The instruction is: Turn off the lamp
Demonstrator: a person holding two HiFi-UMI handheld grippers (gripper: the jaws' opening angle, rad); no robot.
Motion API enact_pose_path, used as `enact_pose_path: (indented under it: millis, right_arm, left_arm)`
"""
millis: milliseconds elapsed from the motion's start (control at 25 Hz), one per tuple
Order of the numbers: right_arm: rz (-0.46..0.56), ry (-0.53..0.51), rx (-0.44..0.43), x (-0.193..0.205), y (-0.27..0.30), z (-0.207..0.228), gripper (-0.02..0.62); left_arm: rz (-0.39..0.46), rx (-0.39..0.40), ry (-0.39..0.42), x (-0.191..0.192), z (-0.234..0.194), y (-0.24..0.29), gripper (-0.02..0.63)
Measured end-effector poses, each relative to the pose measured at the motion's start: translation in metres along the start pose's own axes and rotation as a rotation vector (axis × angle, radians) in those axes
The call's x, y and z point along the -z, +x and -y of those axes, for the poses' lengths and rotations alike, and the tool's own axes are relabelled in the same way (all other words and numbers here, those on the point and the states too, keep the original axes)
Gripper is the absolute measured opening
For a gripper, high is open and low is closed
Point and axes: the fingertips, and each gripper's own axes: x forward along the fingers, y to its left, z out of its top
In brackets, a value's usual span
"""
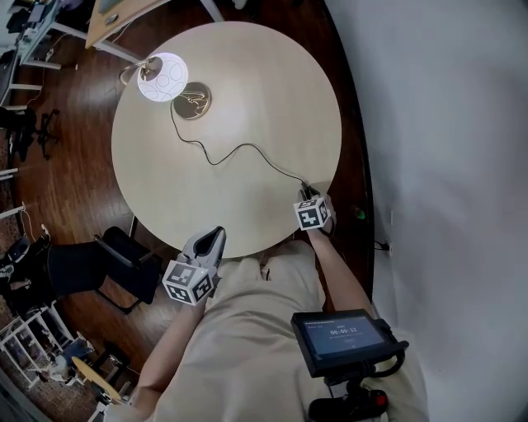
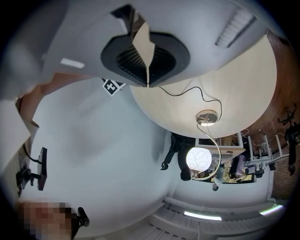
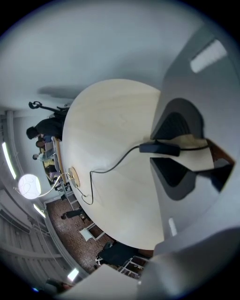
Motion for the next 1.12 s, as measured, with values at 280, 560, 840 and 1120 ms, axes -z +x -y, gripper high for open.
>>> enact_pose_path:
  millis: [280,560,840,1120]
  right_arm:
    - [-0.012,-0.007,0.029,-0.004,0.005,0.004,0.100]
    - [-0.028,-0.025,0.065,-0.004,0.007,0.005,0.092]
    - [-0.048,-0.045,0.073,-0.002,0.005,0.005,0.091]
    - [-0.086,-0.063,0.066,-0.012,0.009,0.005,0.069]
  left_arm:
    - [-0.001,-0.011,-0.013,0.005,-0.004,-0.005,0.000]
    - [0.005,-0.014,-0.010,0.006,-0.006,-0.008,0.000]
    - [0.020,-0.022,-0.010,0.002,-0.003,-0.015,0.000]
    - [0.032,-0.029,-0.002,0.003,-0.006,-0.018,0.000]
